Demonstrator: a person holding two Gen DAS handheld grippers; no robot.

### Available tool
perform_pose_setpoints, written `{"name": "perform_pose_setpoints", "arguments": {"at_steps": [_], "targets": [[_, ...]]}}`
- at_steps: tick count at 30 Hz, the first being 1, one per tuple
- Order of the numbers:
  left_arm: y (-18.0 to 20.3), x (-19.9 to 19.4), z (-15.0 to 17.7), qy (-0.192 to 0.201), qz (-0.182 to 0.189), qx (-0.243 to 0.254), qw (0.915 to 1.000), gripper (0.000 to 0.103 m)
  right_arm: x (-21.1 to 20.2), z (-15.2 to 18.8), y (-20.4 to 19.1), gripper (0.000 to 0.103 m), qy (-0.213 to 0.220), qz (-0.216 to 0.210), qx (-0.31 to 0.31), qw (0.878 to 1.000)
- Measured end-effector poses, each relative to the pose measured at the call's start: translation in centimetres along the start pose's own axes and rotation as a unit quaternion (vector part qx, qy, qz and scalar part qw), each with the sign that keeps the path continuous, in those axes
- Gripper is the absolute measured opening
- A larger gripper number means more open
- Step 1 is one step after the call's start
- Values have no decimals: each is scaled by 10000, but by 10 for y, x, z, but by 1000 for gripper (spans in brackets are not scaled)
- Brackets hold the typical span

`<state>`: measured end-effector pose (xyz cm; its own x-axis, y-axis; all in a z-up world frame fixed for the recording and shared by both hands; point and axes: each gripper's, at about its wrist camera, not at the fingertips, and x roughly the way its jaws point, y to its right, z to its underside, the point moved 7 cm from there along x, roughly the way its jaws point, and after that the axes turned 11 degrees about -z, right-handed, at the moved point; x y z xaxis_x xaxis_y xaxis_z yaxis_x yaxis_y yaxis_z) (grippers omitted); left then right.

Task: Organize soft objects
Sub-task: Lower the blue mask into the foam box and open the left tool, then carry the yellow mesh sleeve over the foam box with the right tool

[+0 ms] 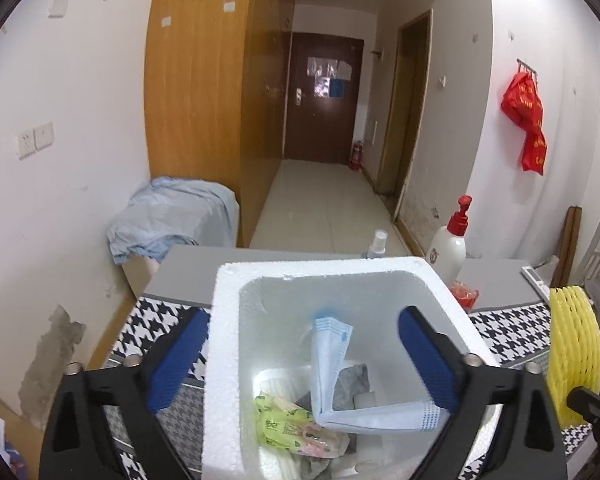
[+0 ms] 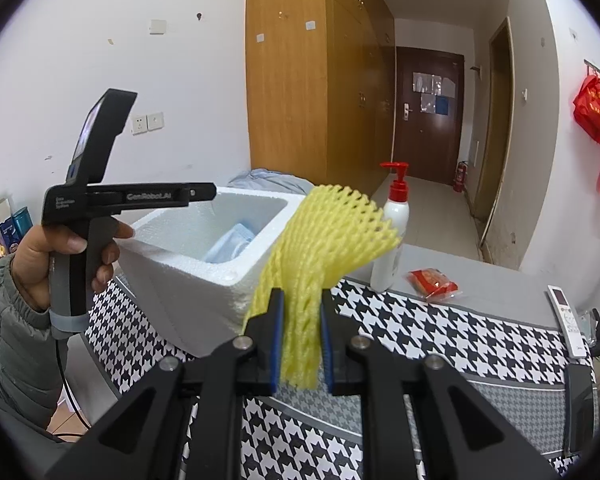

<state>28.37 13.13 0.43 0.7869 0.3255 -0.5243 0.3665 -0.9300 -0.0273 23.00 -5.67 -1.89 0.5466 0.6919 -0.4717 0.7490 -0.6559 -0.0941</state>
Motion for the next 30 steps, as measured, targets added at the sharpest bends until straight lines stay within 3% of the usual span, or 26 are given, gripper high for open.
{"name": "perform_pose_setpoints", "arguments": {"at_steps": [8, 15, 30], "targets": [[-4, -30, -6, 586, 49, 56, 9983, 102, -4, -1, -3, 19, 76, 2, -8, 10000], [-16, -49, -3, 801, -105, -50, 9967, 102, -5, -4, -10, 19, 101, -12, -59, 9999], [-25, -92, 12, 1232, 34, -113, 9923, 102, -4, -14, -28, 19, 181, -41, -218, 9996]]}}
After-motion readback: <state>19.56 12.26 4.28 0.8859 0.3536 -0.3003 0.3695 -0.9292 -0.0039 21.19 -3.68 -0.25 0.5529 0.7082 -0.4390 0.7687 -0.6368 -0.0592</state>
